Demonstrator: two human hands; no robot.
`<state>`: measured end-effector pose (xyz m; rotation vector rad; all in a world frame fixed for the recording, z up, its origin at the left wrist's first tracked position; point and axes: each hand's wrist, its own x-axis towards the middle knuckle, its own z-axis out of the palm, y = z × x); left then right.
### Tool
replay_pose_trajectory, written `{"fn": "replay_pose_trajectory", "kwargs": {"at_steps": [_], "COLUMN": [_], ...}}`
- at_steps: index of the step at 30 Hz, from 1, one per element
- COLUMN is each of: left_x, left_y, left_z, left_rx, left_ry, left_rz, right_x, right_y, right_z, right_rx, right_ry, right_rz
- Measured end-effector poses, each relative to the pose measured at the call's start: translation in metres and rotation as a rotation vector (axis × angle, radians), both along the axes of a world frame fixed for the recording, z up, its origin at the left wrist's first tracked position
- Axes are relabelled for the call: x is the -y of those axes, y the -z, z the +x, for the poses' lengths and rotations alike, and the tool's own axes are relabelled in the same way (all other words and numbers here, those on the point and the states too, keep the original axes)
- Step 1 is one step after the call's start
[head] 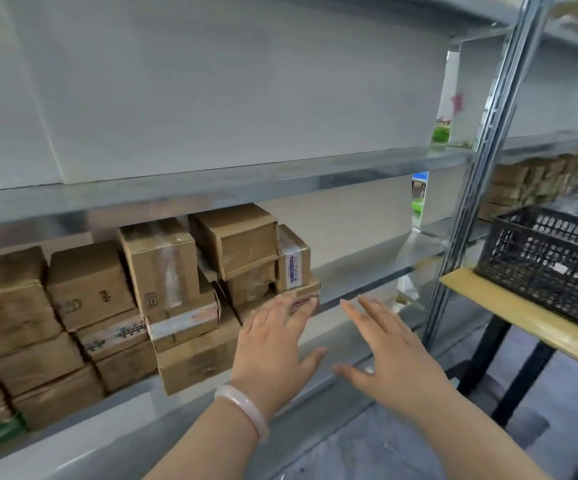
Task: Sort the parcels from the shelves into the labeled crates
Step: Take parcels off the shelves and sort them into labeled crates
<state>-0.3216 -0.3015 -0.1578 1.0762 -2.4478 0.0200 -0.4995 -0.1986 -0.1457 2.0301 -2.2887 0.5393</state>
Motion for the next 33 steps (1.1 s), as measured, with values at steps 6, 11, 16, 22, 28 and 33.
{"fn": "replay_pose_trajectory", "kwargs": {"at_steps": [6,11,16,22,28,33], "left_x": [0.074,0.123,0.151,0.158,0.149,0.135], "left_y": [0.017,0.026,0.037,0.044,0.039,0.027], "left_z": [-0.031,-0.048,-0.048,-0.043,-0.052,-0.074], "left_rx": [-0.011,0.029,0.037,0.089,0.085,-0.056], "left_ry": [-0.048,-0.057,-0.095,-0.130,-0.173,-0.201], "left_rz": [0.057,0.093,0.141,0.148,0.190,0.322], "right_x": [0.098,0.189,0.262,0.325,0.337,0.296], "right_y": [0.009,0.002,0.015,0.036,0.051,0.055], "right_z": [-0.038,-0.062,-0.076,-0.088,-0.109,-0.131], "right_rx": [0.034,0.080,0.096,0.209,0.270,0.432], "right_ry": [-0.051,0.034,0.009,0.010,-0.142,-0.223], "right_rz": [0.015,-0.023,0.086,0.194,0.084,-0.051]}}
